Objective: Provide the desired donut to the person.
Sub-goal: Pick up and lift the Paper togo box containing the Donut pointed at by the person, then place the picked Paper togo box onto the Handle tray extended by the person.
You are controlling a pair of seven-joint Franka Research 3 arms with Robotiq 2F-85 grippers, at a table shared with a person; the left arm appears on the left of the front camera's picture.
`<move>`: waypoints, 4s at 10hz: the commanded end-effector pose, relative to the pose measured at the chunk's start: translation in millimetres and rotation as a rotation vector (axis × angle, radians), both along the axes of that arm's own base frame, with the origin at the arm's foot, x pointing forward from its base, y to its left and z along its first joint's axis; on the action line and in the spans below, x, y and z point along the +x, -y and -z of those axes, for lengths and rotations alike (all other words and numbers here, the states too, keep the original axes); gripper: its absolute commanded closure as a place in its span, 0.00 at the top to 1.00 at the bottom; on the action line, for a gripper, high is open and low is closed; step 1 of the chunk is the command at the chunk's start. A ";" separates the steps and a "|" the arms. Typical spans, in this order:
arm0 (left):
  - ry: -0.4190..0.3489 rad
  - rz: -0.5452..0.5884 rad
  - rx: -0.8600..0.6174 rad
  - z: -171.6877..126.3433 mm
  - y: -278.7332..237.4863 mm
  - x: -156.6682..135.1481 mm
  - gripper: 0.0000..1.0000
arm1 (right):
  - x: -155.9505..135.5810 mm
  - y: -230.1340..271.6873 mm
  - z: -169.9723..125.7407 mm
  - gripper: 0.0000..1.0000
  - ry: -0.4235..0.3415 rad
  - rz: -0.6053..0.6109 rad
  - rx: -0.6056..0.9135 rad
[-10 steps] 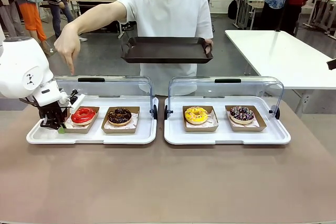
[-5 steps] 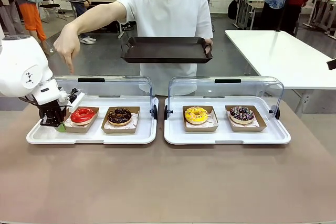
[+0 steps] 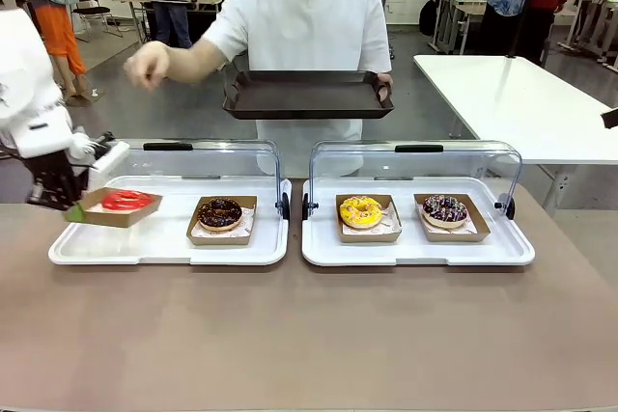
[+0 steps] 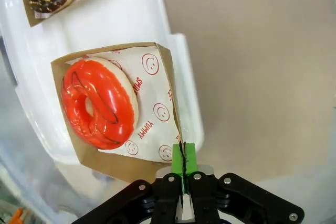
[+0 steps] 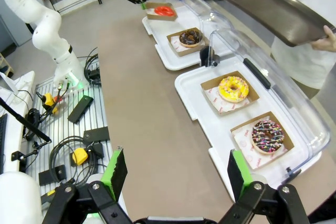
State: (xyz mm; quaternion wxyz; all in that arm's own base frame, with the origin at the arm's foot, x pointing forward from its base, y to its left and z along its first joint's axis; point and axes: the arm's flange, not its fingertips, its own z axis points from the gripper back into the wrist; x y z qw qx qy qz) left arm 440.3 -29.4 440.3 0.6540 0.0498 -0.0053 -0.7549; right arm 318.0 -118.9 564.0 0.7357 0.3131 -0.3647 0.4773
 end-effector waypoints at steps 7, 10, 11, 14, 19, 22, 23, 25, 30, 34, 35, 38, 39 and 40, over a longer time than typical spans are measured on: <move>0.071 -0.067 -0.009 -134.4 5.2 -75.2 0.00 | 0.4 -0.4 0.0 1.00 -0.006 0.001 0.004; 0.058 -0.065 -0.065 -177.5 23.9 -67.2 0.00 | 0.4 -0.4 0.0 1.00 -0.006 0.001 0.004; 0.058 -0.089 -0.079 -184.7 27.4 -63.7 0.00 | 0.4 -0.4 0.0 1.00 -0.006 0.001 0.004; 0.033 -0.106 -0.091 -177.4 25.0 -59.0 0.00 | 0.4 -0.4 0.0 1.00 -0.006 0.001 0.004; 0.061 -0.076 -0.077 -183.1 26.2 -63.2 0.00 | 0.4 -0.4 0.0 1.00 -0.006 0.001 0.004; 0.061 -0.076 -0.077 -183.1 26.2 -63.2 0.00 | 0.4 -0.4 0.0 1.00 -0.006 0.001 0.004; 0.061 -0.076 -0.077 -183.1 26.2 -63.2 0.00 | 0.4 -0.4 0.0 1.00 -0.006 0.001 0.004; 0.061 -0.076 -0.077 -183.1 26.2 -63.2 0.00 | 0.4 -0.4 0.0 1.00 -0.006 0.001 0.004; 0.061 -0.076 -0.077 -183.1 26.2 -63.2 0.00 | 0.4 -0.4 0.0 1.00 -0.006 0.001 0.004; 0.094 -0.062 -0.061 -213.4 36.7 -56.9 0.01 | 0.4 -0.4 0.0 1.00 -0.006 0.001 0.004; 0.129 -0.045 -0.074 -228.7 48.5 -53.7 0.01 | 0.4 -0.4 0.0 1.00 -0.006 0.001 0.004; 0.166 0.039 -0.113 -265.6 100.3 -32.6 0.01 | 0.4 -0.4 0.0 1.00 -0.006 0.001 0.004; 0.155 0.076 -0.120 -264.7 123.7 -24.7 0.01 | 0.4 -0.4 0.0 1.00 -0.006 0.001 0.004; 0.157 0.108 -0.112 -258.7 148.0 -17.3 0.01 | 0.4 -0.4 0.0 1.00 -0.006 0.001 0.004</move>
